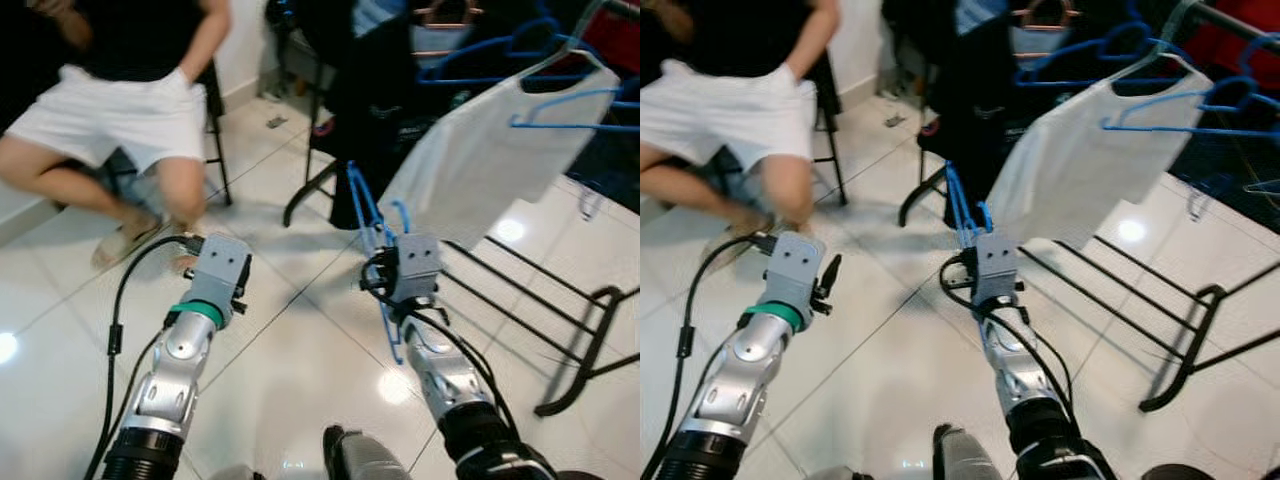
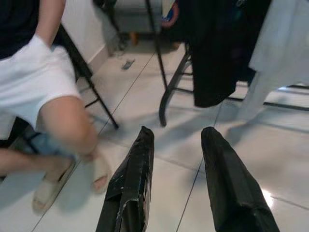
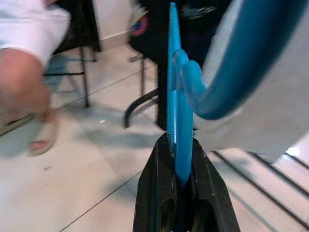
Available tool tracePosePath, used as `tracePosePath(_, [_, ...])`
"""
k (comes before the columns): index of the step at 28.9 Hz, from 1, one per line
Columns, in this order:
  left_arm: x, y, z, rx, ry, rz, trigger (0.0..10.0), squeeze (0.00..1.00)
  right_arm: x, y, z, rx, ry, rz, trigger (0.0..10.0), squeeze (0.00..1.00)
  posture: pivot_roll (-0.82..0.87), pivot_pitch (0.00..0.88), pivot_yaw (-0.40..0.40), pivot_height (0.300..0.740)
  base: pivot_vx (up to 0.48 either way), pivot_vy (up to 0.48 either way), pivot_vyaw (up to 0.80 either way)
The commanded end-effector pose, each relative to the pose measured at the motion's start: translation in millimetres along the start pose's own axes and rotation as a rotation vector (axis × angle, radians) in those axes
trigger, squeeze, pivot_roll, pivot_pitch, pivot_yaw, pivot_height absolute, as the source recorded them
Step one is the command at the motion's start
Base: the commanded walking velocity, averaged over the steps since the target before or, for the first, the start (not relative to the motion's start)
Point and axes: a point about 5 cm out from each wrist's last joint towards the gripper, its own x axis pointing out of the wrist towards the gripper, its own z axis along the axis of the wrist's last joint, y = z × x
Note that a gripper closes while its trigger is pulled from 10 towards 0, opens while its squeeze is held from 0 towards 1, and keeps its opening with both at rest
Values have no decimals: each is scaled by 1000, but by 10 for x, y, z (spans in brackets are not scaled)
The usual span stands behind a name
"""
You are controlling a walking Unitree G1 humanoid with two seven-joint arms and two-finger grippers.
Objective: Hang hanger
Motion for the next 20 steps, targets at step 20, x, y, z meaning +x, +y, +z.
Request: tracePosePath(20, [3,-48,160,-141,-92,-60,10000,0,8,34,67,2,-27,11,10000,0,35,81,23,733,0,0,-788])
